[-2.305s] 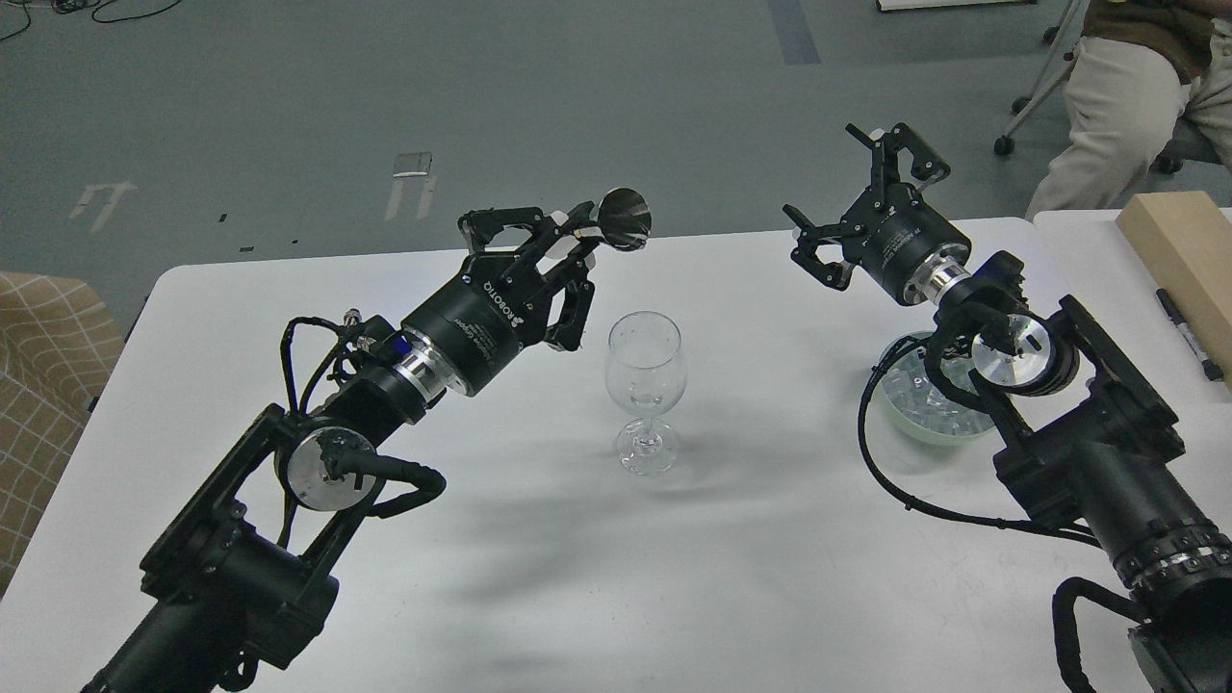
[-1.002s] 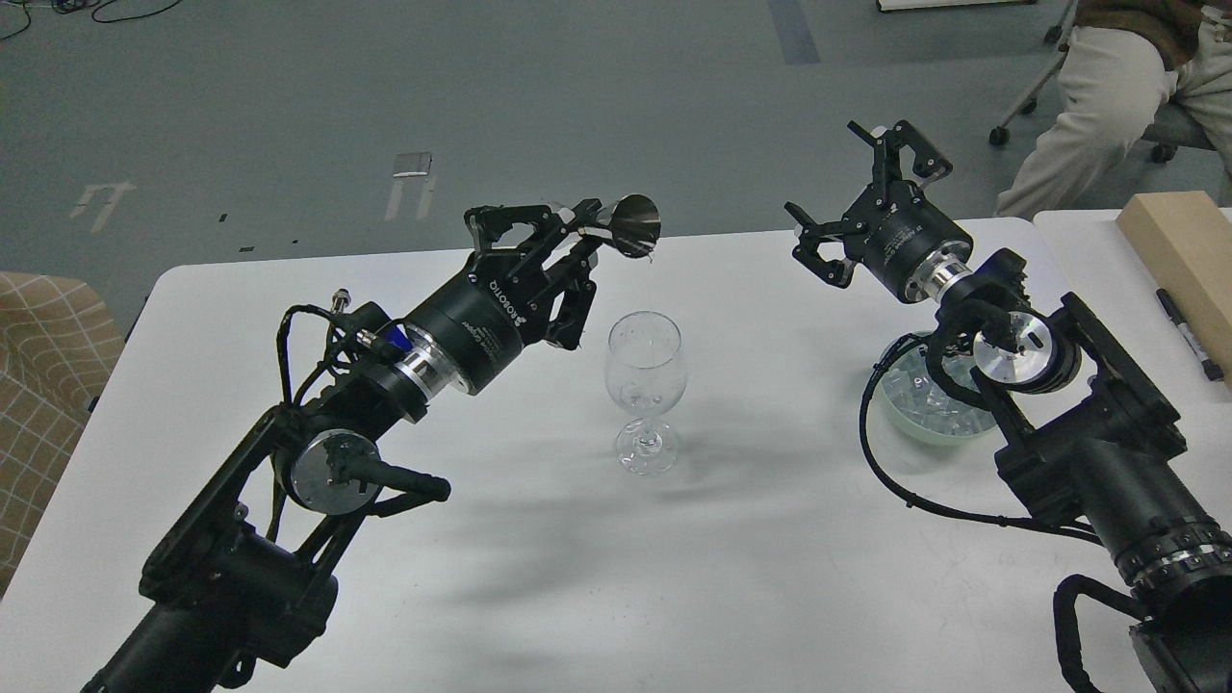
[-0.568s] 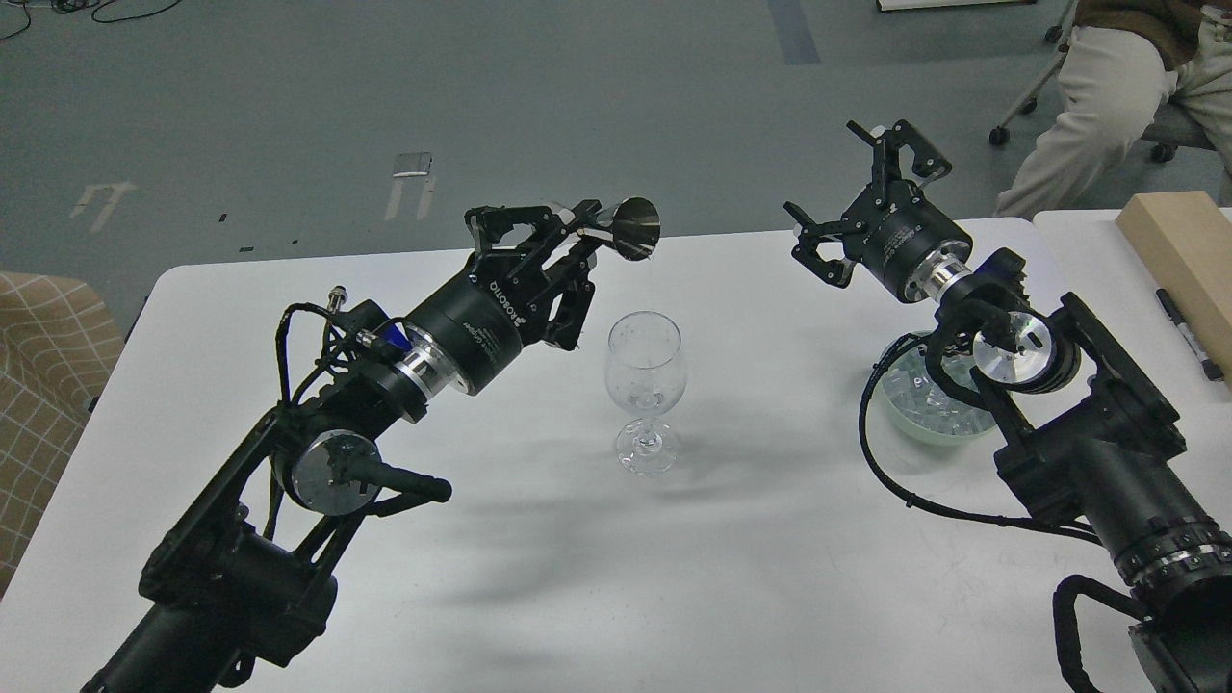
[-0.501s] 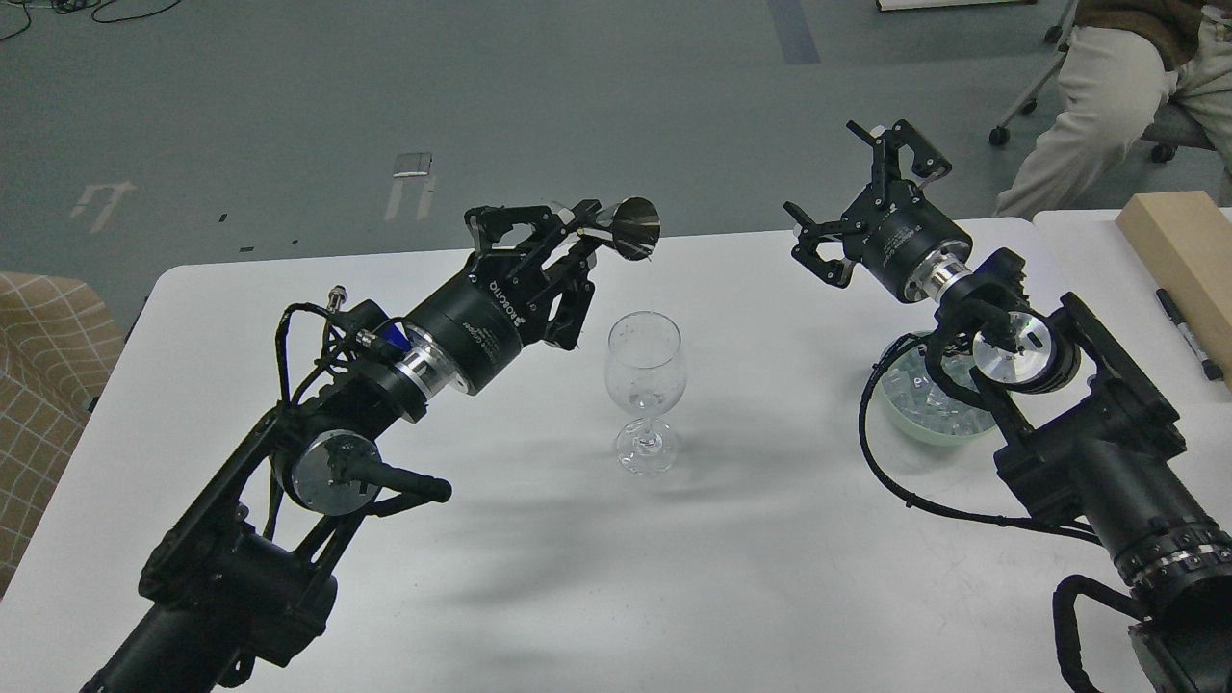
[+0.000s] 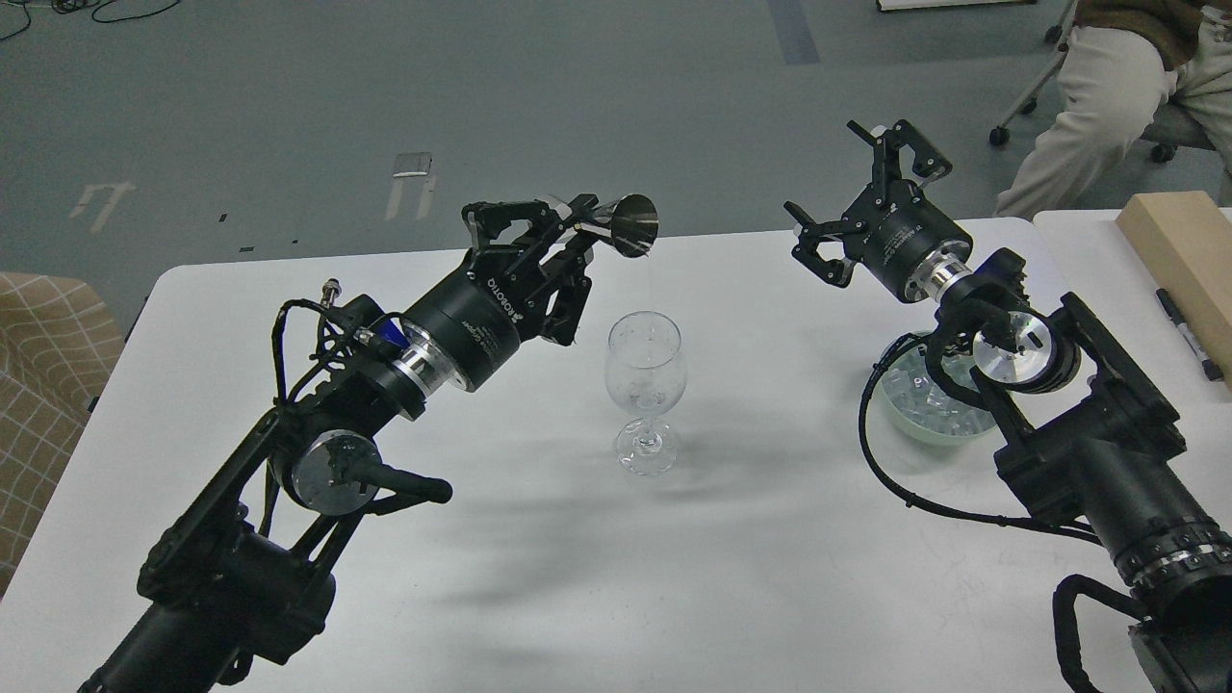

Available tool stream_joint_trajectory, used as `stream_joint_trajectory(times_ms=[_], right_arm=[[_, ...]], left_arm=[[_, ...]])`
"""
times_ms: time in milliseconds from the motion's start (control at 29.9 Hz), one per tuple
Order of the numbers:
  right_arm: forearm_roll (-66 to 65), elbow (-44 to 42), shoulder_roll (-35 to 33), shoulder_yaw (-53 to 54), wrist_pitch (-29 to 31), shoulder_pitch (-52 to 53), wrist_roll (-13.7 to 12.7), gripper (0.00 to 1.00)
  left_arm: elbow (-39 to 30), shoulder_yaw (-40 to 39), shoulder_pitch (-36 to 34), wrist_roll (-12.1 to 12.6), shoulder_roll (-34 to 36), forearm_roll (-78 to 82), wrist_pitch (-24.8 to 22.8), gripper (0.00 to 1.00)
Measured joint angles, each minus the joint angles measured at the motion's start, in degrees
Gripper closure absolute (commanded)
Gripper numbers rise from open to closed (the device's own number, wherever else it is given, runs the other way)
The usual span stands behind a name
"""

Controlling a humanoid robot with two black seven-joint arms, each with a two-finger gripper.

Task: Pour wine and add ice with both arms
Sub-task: 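Hold the tilted metal cup above the wine glass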

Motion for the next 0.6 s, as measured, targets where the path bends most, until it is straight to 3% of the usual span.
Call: stream_joint_trajectory(times_ms=[601], right_arm=[[0.0, 0.0, -0.1, 0.0, 0.0, 0.1, 0.0, 0.0]], left_arm=[[-1.2, 0.1, 0.1, -0.6, 0.0, 3.8, -0.4, 0.97]])
